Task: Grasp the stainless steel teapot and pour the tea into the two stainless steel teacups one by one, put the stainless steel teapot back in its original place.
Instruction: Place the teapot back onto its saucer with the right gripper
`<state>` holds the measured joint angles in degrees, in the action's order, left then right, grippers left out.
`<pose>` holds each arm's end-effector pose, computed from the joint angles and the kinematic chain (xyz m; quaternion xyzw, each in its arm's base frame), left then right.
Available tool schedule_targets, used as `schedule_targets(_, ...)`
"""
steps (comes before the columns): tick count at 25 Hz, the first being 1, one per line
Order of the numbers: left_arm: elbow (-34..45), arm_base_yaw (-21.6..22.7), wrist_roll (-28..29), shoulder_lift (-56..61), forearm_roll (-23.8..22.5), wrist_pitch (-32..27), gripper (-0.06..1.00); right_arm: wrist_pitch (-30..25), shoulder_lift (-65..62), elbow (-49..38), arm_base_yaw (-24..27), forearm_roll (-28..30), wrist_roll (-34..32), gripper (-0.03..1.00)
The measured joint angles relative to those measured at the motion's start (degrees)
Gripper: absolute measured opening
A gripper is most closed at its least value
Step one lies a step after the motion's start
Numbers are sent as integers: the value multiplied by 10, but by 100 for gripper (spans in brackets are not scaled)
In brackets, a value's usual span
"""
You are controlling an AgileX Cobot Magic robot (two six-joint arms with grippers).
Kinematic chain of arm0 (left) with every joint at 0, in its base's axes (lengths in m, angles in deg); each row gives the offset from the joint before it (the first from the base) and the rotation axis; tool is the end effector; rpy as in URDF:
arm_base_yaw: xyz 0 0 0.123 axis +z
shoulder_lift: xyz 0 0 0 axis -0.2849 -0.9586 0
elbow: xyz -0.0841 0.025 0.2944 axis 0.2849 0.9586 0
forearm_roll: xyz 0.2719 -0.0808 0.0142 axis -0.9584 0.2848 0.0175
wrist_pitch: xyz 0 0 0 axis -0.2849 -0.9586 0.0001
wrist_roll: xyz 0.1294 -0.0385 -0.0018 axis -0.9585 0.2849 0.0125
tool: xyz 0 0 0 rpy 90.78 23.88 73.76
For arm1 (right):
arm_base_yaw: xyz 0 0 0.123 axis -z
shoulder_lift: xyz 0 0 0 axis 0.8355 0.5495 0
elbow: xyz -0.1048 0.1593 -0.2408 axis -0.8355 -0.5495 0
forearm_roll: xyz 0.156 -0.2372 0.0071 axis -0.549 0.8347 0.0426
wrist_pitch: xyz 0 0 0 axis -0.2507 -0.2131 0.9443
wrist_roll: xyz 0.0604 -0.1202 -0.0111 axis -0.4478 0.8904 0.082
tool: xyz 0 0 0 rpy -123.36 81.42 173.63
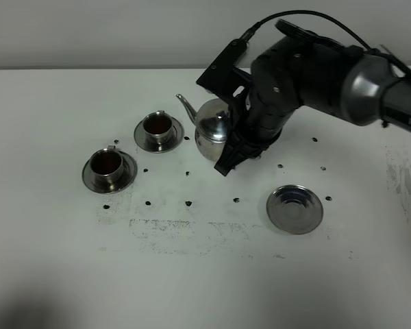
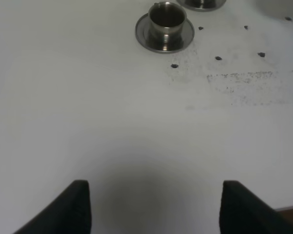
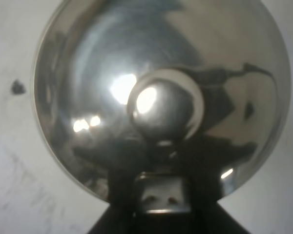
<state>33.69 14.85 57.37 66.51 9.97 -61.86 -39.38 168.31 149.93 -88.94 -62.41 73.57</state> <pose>0.0413 -0.0218 0.2600 0.0811 0.8578 -0.0560 0.5044 0.3986 0.2345 0.1912 -0.3848 0.8995 -0.0226 0.2057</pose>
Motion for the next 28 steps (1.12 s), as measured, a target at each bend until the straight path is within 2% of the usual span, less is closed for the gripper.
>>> schedule_targets(5,0,0,0,0,0,0,55,64,-115,-167,10,-8,-66,19)
schedule_targets(10,0,0,0,0,0,0,55,76,-174,-266,37,-24,-100,19)
schedule_targets(15,0,0,0,0,0,0,55,81,-176,-300,60,-26,-107,19)
schedule_targets(28,0,0,0,0,0,0,55,99,-140,-308,60,-30,-109,19)
